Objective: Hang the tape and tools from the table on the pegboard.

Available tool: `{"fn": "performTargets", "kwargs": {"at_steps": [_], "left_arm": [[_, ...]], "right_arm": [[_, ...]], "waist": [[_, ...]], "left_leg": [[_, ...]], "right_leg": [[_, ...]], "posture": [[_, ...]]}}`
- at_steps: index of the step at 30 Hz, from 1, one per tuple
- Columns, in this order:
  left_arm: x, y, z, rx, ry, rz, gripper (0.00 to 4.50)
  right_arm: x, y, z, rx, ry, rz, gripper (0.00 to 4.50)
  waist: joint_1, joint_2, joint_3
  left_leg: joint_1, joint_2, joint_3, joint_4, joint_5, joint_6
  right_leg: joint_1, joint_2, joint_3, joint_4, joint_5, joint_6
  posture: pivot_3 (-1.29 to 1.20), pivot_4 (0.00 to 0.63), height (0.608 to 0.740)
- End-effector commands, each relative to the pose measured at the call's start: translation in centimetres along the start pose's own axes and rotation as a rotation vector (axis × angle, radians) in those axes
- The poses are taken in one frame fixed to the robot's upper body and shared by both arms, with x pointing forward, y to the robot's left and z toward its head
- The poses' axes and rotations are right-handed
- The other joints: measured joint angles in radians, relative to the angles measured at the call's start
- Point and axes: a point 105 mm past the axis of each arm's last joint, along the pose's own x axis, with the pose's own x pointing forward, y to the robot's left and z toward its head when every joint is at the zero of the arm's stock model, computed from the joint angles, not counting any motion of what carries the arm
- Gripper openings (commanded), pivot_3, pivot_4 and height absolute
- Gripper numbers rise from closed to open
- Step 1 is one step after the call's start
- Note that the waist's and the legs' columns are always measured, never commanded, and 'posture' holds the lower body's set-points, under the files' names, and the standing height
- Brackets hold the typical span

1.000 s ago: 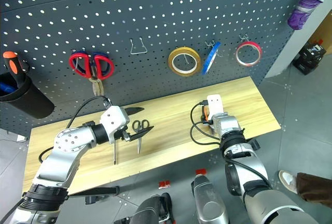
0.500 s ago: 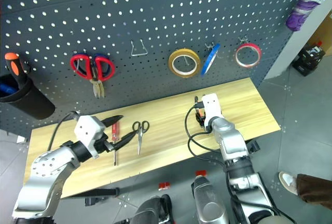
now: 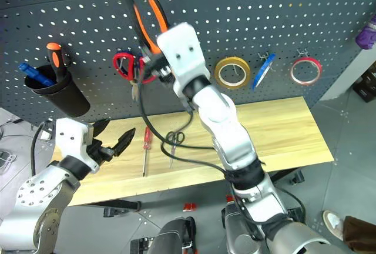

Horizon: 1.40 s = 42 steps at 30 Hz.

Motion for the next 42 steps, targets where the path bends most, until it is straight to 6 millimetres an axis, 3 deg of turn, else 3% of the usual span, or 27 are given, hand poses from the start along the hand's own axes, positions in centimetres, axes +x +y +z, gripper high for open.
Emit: {"fn": "performTargets", "kwargs": {"at_steps": [1,8,13,19,26,33,39,42], "left_arm": [[0.5,-1.6,2.2,0.0,-0.035,-0.062,3.76],[2.1,-2.6,4.0,-0.016,-0.061,-0.106,3.76],[2.5,-2.9,4.0,-0.013,-0.057,-0.122,3.76],[2.7,-3.0,3.9,-0.011,-0.06,-0.132,3.76],[2.8,-3.0,3.7,-0.007,-0.057,-0.138,3.76],[3.2,-2.9,3.1,-0.021,-0.045,-0.109,3.76],[3.6,-2.3,1.8,-0.045,-0.002,-0.053,3.76],[3.7,-2.1,0.5,-0.065,0.046,-0.027,4.35]], "right_arm": [[2.5,-1.2,2.1,-0.036,-0.147,-0.055,2.82],[5.3,-2.8,0.9,-0.192,-0.208,-0.083,2.82],[5.5,-4.2,-1.9,-0.252,-0.148,-0.117,2.82],[3.9,-6.0,-5.2,-0.348,-0.073,-0.165,2.82],[3.1,-7.1,-6.3,-0.348,-0.035,-0.198,2.82],[0.5,-8.2,-11.7,-0.245,0.201,-0.248,2.82],[-0.3,-8.7,-12.5,-0.166,0.252,-0.255,2.82],[-0.7,-9.1,-12.6,-0.126,0.271,-0.251,3.83]], "waist": [[0.009,0.0,0.0],[0.023,-0.002,0.003],[0.027,-0.002,0.004],[0.043,-0.003,0.01],[0.046,-0.004,0.016],[0.047,-0.005,0.016],[0.065,-0.005,0.016],[0.068,-0.005,0.015]], "left_leg": [[0.001,0.0,0.0,0.0,0.0,0.0],[0.0,0.0,0.0,-0.001,0.001,-0.002],[0.0,0.002,0.001,-0.001,0.003,-0.004],[0.0,0.002,0.001,-0.002,0.002,-0.005],[0.0,0.003,0.001,-0.001,0.003,-0.005],[0.001,0.006,0.001,-0.001,0.004,-0.007],[0.005,0.007,0.0,-0.001,0.002,-0.004],[0.005,0.007,0.0,-0.001,0.002,-0.004]], "right_leg": [[0.0,0.0,0.0,0.0,0.0,0.0],[0.0,0.001,-0.001,0.0,0.001,-0.001],[-0.001,0.002,0.0,0.0,0.001,-0.001],[-0.001,0.002,0.0,-0.001,0.001,-0.002],[-0.001,0.003,0.0,-0.001,0.001,-0.002],[0.0,0.006,-0.001,0.0,0.001,-0.003],[0.005,0.006,-0.002,-0.001,0.003,-0.005],[0.005,0.006,-0.002,-0.001,0.003,-0.005]], "posture": [[-0.16,0.287,0.74],[-0.11,0.297,0.74],[-0.1,0.302,0.74],[-0.09,0.305,0.74],[-0.1,0.306,0.74],[-0.11,0.301,0.74],[-0.14,0.292,0.74],[-0.14,0.291,0.74]]}}
